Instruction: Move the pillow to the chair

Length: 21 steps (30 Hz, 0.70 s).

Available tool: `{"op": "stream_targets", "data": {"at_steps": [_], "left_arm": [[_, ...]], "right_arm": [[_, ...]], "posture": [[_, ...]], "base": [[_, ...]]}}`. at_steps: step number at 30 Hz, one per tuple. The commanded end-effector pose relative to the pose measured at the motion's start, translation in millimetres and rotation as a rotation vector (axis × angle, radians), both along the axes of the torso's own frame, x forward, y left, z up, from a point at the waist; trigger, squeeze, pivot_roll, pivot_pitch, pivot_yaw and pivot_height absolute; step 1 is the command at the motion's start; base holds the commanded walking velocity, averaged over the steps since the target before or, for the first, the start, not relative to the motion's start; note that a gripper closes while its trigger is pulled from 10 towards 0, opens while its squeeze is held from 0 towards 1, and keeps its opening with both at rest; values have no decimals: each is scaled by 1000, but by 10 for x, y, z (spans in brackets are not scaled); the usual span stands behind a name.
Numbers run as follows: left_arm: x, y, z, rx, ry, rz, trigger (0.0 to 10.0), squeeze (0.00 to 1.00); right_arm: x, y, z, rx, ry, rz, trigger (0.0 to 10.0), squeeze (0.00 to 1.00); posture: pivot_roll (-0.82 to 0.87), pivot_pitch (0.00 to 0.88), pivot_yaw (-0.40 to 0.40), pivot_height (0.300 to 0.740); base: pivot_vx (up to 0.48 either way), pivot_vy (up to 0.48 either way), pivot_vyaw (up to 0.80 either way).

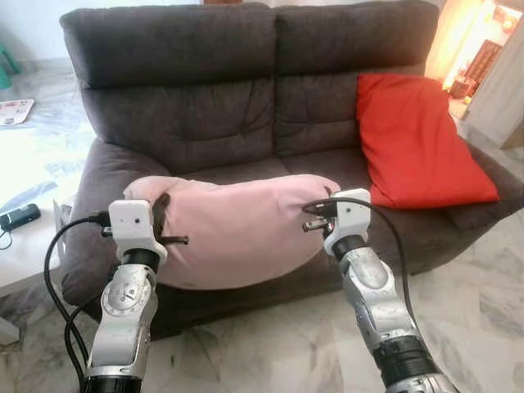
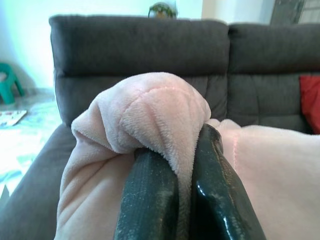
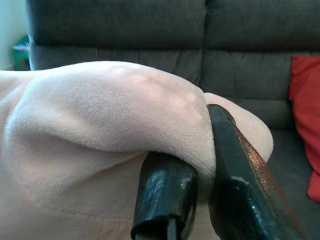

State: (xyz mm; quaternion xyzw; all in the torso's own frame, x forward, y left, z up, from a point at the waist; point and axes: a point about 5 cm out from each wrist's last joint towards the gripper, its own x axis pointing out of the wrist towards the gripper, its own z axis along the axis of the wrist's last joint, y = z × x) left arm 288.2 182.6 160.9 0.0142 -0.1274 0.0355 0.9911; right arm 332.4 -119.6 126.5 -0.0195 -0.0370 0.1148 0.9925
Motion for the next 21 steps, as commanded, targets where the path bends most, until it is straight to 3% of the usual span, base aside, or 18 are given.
{"op": "stream_targets", "data": {"at_steps": [1,6,15,21], "left_arm": [[-29,-7,113,13,-52,6,10000,0],[-35,2,169,84,-68,39,10000,0],[-27,-40,206,80,-81,38,10000,0],[-16,-53,218,82,-84,32,10000,0]], "right_arm": [[23,68,317,33,-143,32,10000,0],[12,147,446,25,-200,78,10000,0],[-25,178,456,27,-215,112,10000,0],[-38,196,439,39,-207,121,10000,0]], "posture": [[62,12,-30,740],[61,14,-20,740],[65,2,-16,740],[64,0,-12,740]], "base": [[0,0,0],[0,0,0],[0,0,687],[0,0,0]]}}
